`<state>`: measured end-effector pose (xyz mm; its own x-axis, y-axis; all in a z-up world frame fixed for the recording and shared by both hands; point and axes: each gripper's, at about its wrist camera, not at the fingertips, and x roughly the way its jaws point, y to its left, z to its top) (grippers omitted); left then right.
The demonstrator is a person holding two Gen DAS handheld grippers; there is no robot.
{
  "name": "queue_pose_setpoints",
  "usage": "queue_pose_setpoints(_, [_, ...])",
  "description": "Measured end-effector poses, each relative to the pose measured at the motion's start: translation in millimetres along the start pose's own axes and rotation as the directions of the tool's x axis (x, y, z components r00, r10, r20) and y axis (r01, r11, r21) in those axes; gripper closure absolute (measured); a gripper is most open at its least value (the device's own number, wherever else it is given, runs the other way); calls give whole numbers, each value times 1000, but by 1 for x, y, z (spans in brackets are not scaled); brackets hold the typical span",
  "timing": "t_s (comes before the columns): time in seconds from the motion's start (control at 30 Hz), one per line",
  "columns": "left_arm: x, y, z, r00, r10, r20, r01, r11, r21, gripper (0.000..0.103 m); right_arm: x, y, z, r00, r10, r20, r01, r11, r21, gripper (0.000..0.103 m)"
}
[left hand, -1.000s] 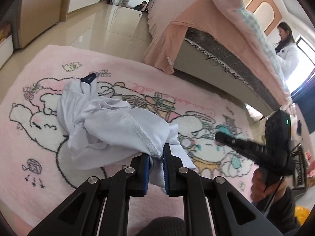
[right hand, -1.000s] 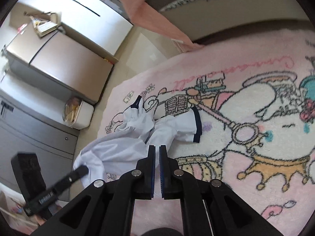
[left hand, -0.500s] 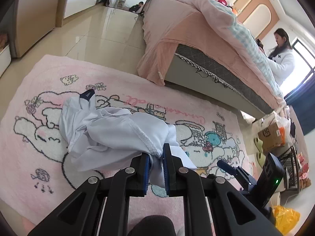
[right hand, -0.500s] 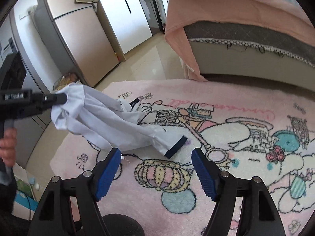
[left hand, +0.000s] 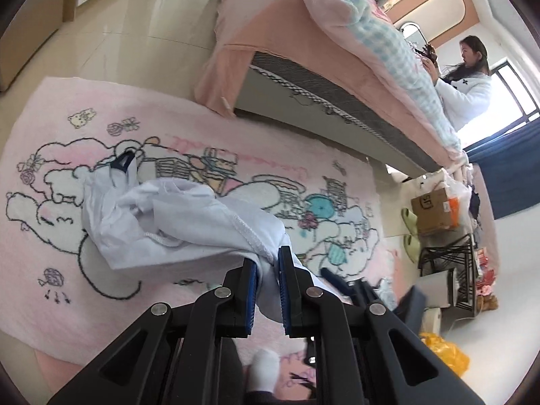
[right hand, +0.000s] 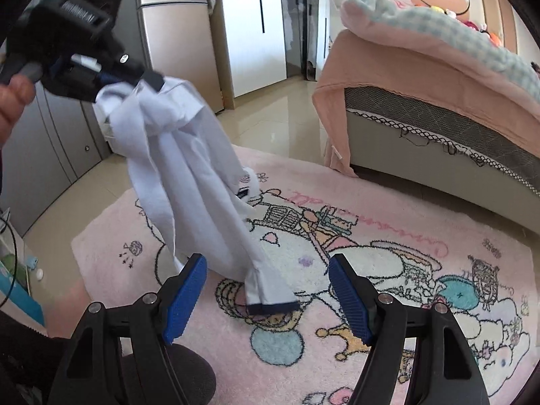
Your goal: Fold clothes
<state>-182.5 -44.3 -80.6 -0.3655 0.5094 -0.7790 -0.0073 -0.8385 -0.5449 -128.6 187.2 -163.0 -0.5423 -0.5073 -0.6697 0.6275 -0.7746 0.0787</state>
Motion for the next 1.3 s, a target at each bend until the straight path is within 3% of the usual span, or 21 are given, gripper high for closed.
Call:
queue_pose_setpoints(0.23, [-7,-41,17,996,-82,-27,82,997,-3,93,-15,-5,0,1000,16,6,-16,1000,2,29])
queue_pose_setpoints(0.63, [-4,-116,22,976,-197,-92,204,977,67,93,-53,-17,-18,999,-49,-20,50,998,44,29])
queue_pose_setpoints(1.03, [-5,-181,20,943,-291,-161,312,941,131,93,-79,-49,-94,982,-141,-126,174,936,307,29])
queue_pose_setpoints(1.17, [-7,-194,17,934,-308,-180,335,930,149,93,-73,-54,-113,982,-119,-149,166,917,363,29])
queue_pose_setpoints(1.3, [-11,-201,11,926,-326,-190,358,918,169,93,-55,-63,-134,989,-14,-148,82,883,462,29])
